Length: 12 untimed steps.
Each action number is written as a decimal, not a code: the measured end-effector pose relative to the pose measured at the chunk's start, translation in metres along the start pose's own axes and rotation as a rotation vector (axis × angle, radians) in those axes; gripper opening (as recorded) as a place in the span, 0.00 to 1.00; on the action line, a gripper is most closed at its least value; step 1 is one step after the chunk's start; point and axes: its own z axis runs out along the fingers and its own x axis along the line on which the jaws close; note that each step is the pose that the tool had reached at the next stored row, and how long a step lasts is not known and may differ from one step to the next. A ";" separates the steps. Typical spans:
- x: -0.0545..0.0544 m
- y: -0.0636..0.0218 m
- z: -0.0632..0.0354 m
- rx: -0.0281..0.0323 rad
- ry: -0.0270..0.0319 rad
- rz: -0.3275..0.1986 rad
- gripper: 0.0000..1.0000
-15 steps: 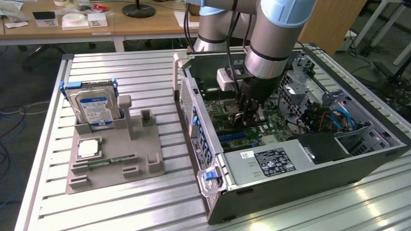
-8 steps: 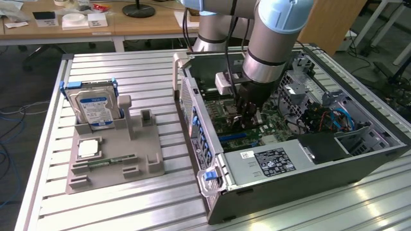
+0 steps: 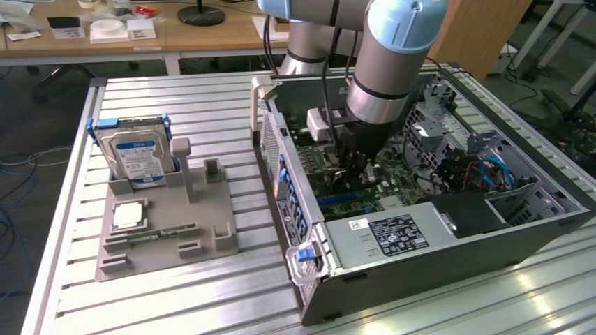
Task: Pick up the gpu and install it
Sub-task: 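Insert the gpu into the slot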
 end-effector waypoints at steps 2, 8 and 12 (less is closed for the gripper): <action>0.000 0.0001 0.0015 -0.0007 0.0000 0.000 0.28; 0.000 0.0003 0.0070 -0.0019 -0.0009 0.000 0.28; 0.000 0.0003 0.0071 -0.0018 -0.0012 0.000 0.28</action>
